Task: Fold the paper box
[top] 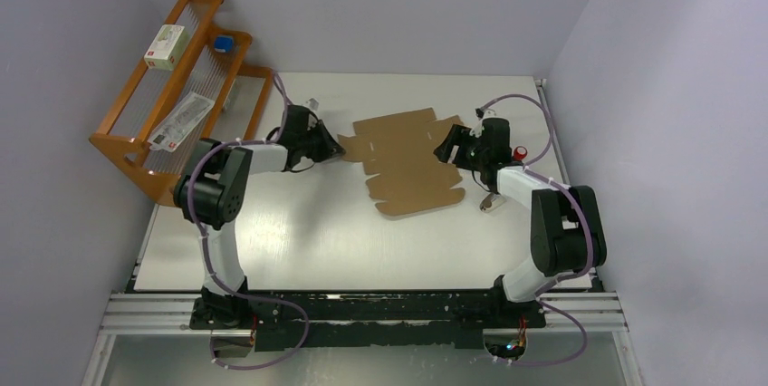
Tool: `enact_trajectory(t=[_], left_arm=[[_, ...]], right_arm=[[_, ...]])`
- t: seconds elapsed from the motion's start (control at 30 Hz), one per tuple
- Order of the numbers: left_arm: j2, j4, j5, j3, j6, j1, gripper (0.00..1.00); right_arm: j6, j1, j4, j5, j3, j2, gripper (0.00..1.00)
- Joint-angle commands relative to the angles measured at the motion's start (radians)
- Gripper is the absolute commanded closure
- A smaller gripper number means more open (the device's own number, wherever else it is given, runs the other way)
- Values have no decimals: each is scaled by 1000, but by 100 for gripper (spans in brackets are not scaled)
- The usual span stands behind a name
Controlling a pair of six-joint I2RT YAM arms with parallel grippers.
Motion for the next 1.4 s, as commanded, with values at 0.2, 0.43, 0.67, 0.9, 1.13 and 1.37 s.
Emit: enact_trajectory(t=[0.2, 0.43, 0.67, 0.9, 1.13, 1.37], left_arm=[[-142, -505, -59, 40, 338, 67, 94], [-126, -584, -61, 86, 398, 64, 87], [-204, -624, -229, 82, 381, 69, 57], [-286, -603, -223, 147, 360, 81, 33], [-181, -432, -12, 185, 278, 77, 26], [-66, -263, 79, 195, 201, 61, 23]], right_arm=[[35, 21, -2, -78, 23, 72, 24], [47, 89, -1, -99, -46, 69, 26], [20, 127, -68, -52, -96, -56, 25], [-12, 120, -83, -39, 18, -67, 21], [-2, 100, -78, -42, 165, 74, 21], [36, 51, -63, -71, 252, 218, 24]])
